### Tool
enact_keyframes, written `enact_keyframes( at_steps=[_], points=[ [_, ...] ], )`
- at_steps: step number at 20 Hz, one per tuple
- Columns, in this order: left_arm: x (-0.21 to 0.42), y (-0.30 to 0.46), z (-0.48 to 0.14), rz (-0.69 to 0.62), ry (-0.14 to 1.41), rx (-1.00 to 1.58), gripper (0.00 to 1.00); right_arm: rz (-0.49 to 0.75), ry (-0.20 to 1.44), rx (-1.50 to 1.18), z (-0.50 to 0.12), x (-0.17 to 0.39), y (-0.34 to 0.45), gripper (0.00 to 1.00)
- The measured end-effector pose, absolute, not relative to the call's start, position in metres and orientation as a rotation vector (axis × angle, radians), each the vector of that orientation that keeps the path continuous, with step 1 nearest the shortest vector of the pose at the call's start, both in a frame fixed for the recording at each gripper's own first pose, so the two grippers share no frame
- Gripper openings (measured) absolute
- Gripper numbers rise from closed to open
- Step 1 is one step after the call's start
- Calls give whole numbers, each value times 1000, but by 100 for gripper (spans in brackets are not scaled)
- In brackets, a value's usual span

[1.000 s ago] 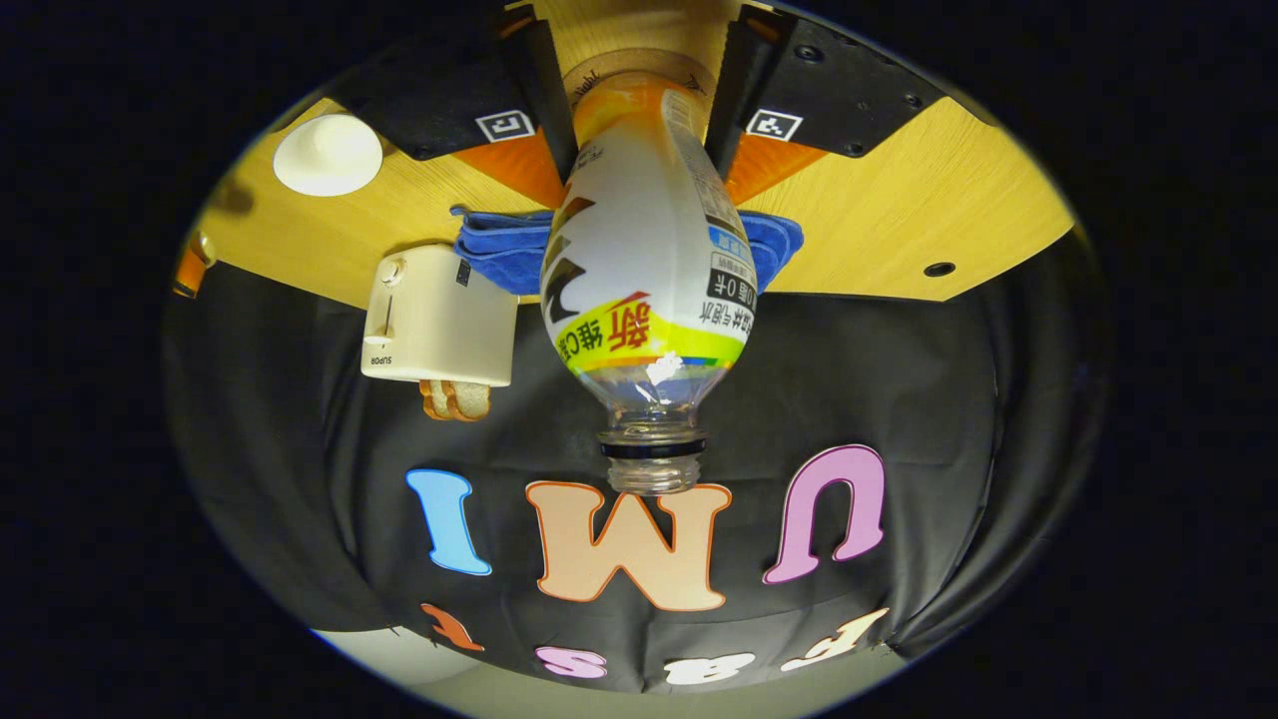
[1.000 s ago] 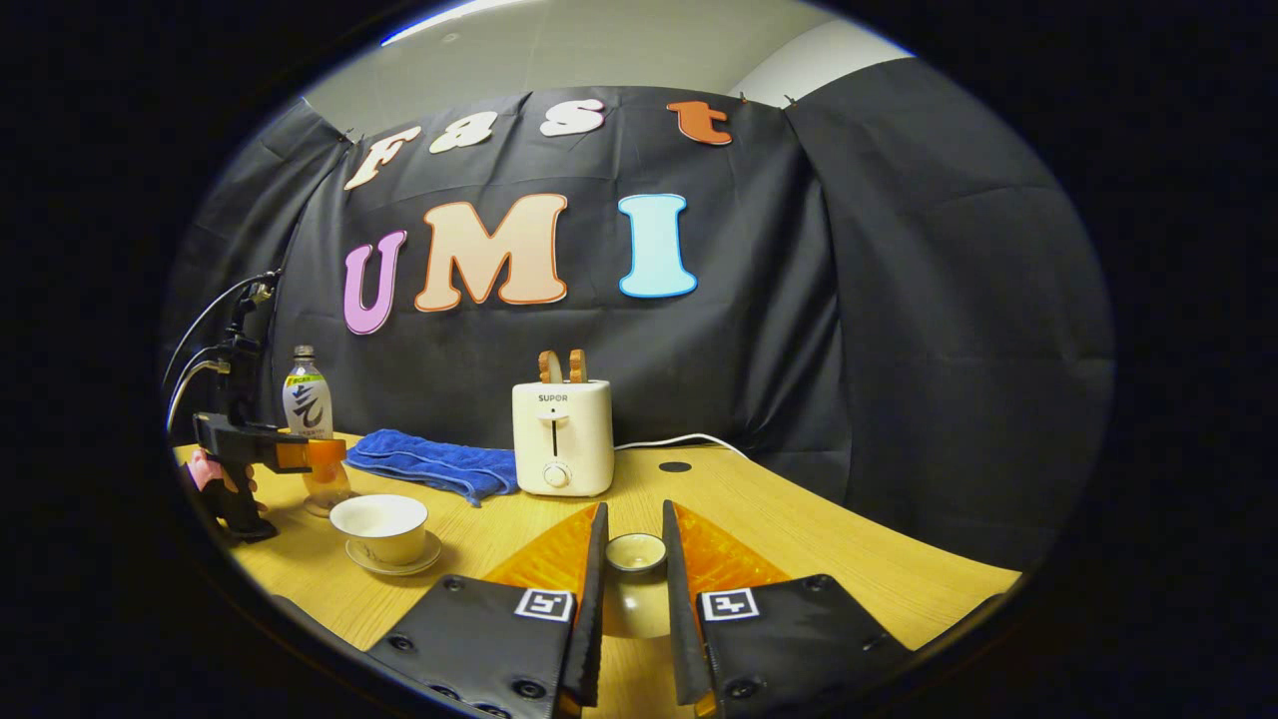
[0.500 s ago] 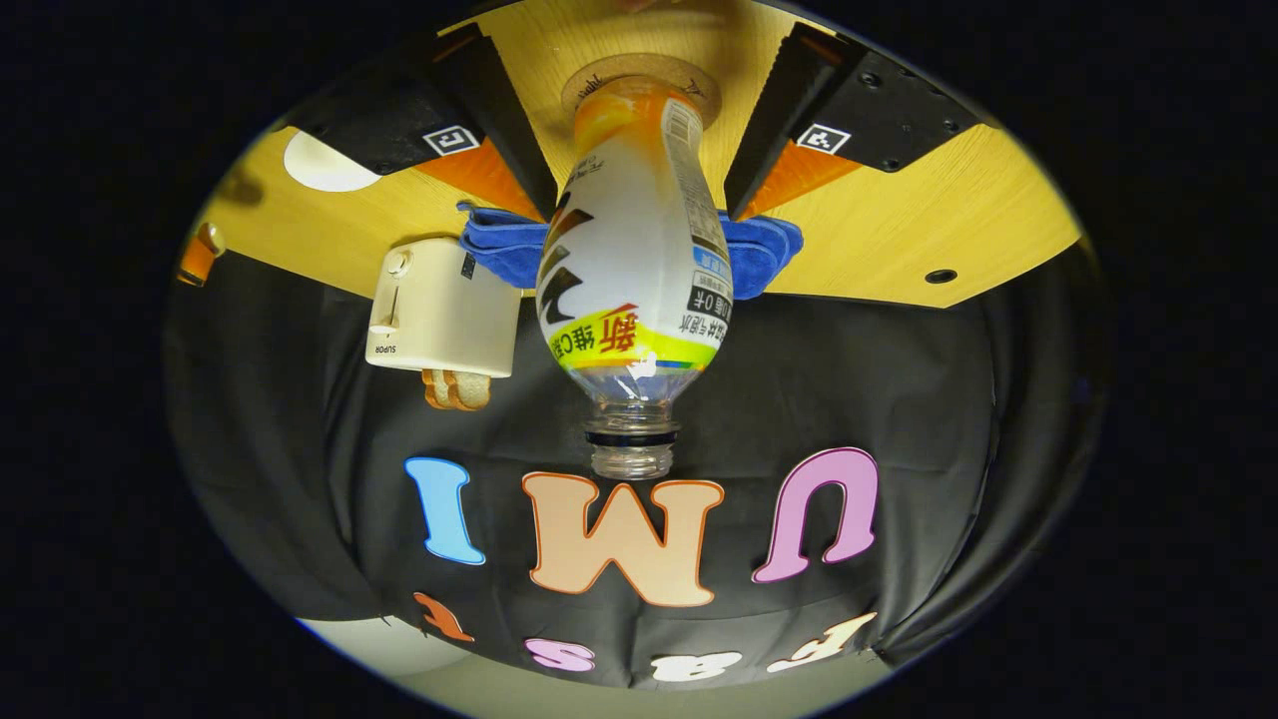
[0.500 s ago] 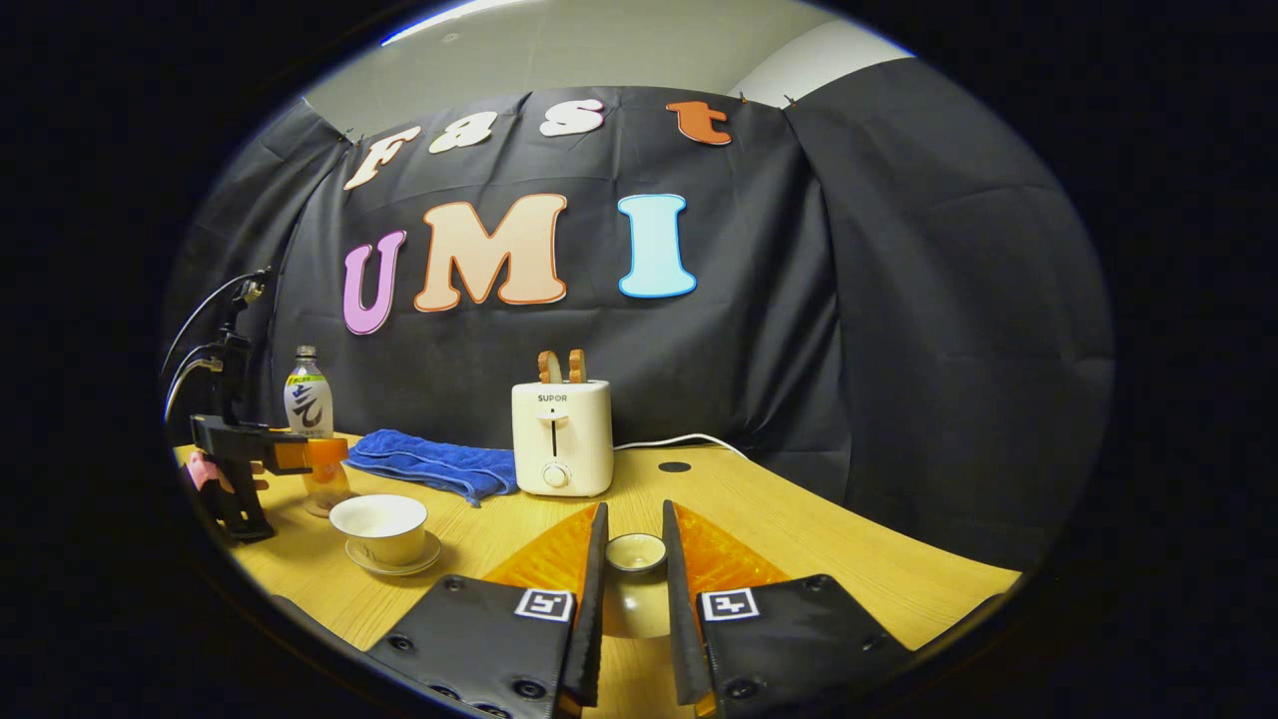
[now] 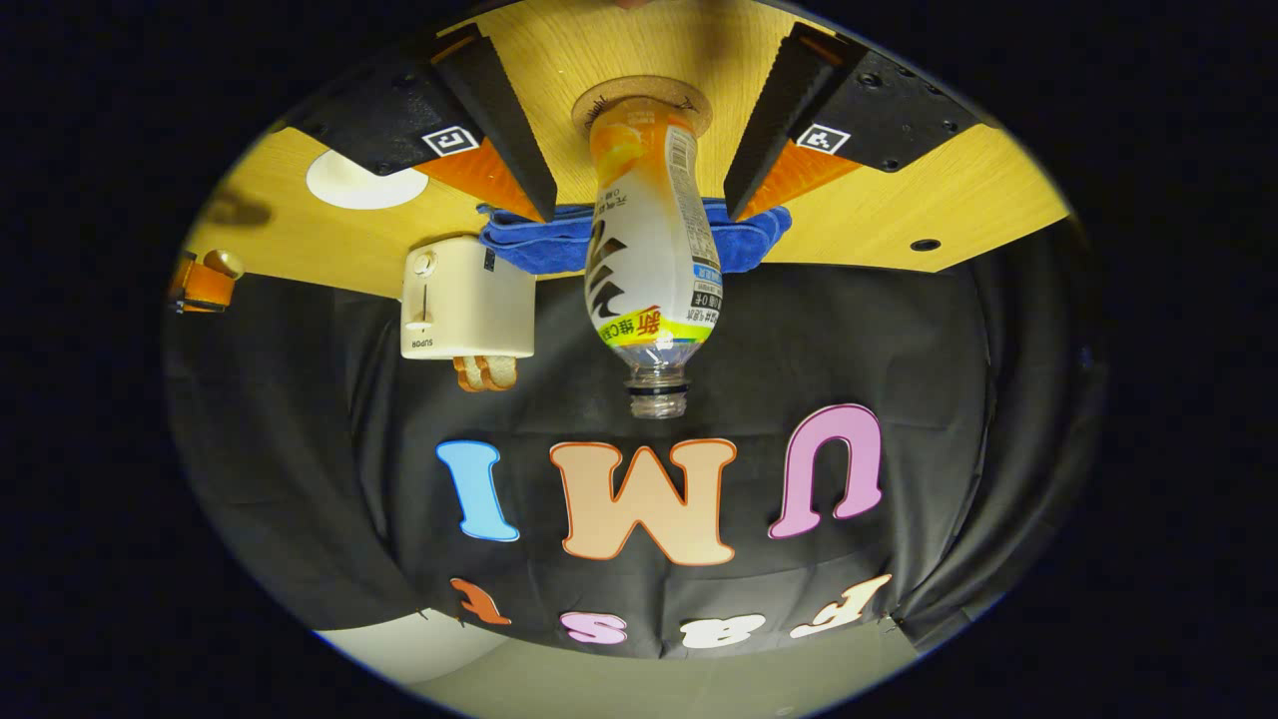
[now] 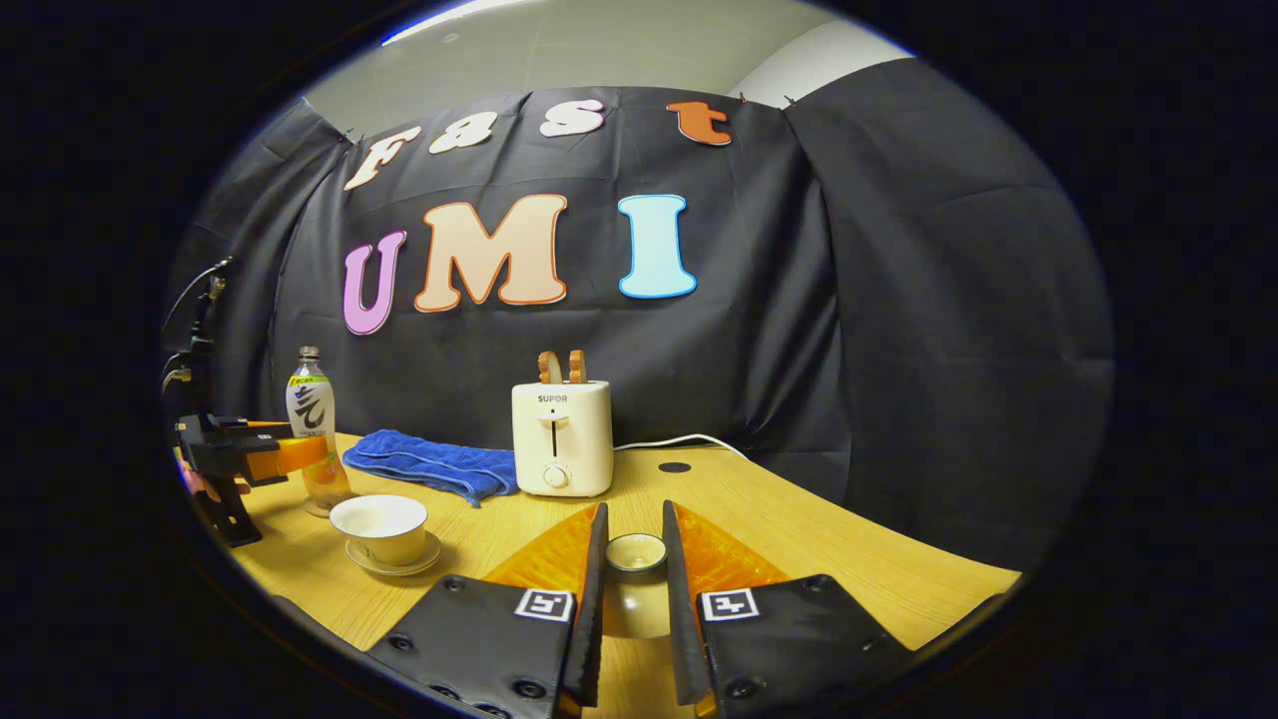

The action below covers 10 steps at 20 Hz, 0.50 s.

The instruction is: Open the teacup lid with one hand, grasp the water bottle and pour water into the teacup with the other hand; after pouring, place the water bottle on the coaster and then close the teacup lid.

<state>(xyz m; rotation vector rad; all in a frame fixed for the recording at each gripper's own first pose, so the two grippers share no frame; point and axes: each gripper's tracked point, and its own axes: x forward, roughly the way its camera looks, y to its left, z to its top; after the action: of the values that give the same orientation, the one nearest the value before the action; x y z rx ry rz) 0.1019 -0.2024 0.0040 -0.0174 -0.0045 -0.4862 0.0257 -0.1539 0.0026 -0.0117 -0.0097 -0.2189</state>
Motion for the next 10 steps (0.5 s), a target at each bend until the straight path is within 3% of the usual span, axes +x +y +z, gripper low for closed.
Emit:
enact_keyframes(
  at_steps=[6,10],
  points=[
    [77,-170,4,-419,-10,-24,98,-171,-10,-10,3,31,-133,32],
    [65,-148,4,-353,-10,-24,98,-66,-1,-6,-1,42,-85,32]
  ],
)
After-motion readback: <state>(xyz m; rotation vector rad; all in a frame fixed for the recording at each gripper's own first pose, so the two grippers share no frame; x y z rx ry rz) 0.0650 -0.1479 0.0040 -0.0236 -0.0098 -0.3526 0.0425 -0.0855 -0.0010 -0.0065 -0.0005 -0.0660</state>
